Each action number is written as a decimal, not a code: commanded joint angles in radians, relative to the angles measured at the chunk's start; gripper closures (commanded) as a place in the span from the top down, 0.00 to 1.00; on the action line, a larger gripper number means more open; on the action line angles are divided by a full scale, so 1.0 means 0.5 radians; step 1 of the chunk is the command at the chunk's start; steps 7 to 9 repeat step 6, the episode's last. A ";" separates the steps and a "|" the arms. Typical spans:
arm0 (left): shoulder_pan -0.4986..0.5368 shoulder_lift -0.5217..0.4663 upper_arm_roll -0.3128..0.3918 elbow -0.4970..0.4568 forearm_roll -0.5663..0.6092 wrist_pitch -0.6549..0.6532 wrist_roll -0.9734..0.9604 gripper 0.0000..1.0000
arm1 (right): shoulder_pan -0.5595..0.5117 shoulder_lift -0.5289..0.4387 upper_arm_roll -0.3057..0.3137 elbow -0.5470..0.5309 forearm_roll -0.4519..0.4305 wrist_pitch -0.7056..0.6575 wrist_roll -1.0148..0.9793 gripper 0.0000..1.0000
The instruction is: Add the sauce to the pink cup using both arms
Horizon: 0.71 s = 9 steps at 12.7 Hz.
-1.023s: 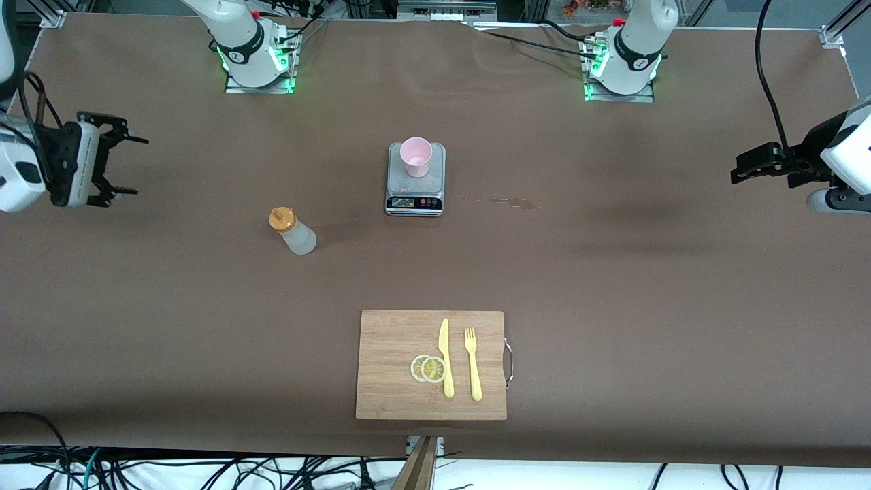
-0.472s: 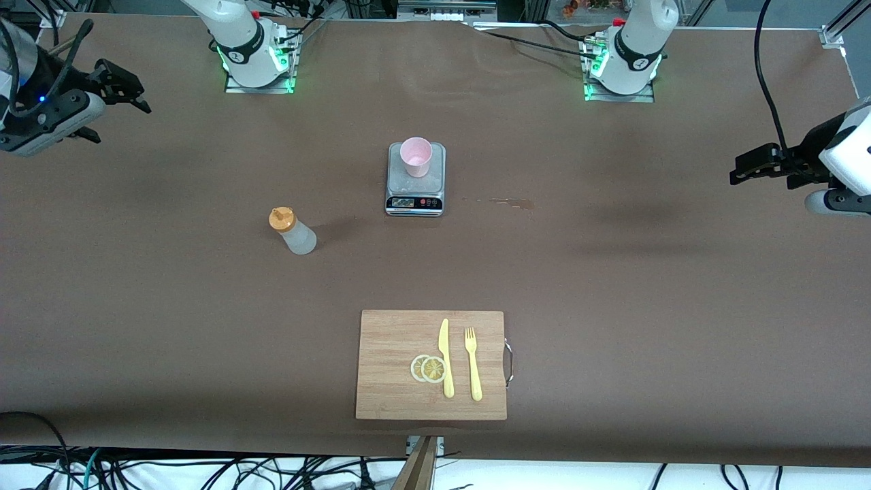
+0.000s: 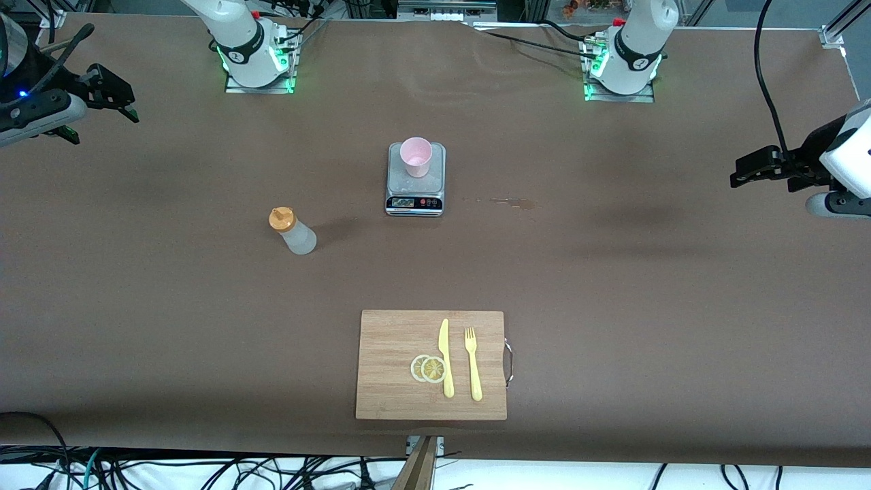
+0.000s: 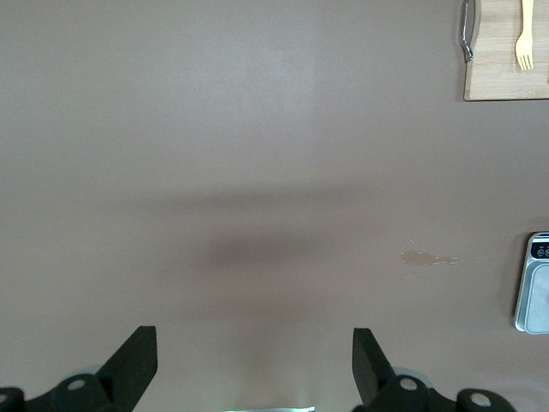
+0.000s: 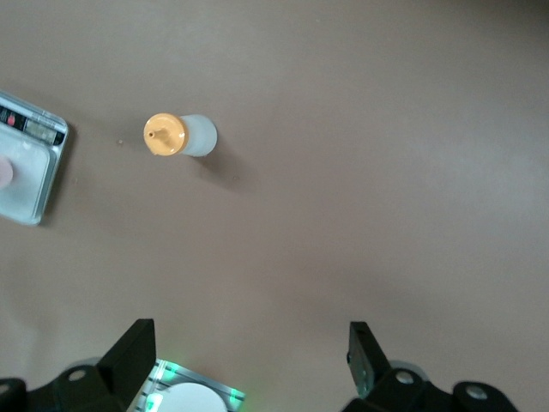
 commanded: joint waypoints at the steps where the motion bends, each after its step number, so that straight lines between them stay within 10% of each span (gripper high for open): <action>1: -0.006 0.033 0.002 0.076 0.022 -0.055 0.035 1.00 | 0.021 -0.071 0.020 -0.046 -0.014 -0.030 0.343 1.00; 9: -0.009 0.039 0.002 0.079 0.019 -0.061 0.035 1.00 | 0.021 -0.083 0.017 -0.046 0.022 -0.082 0.383 1.00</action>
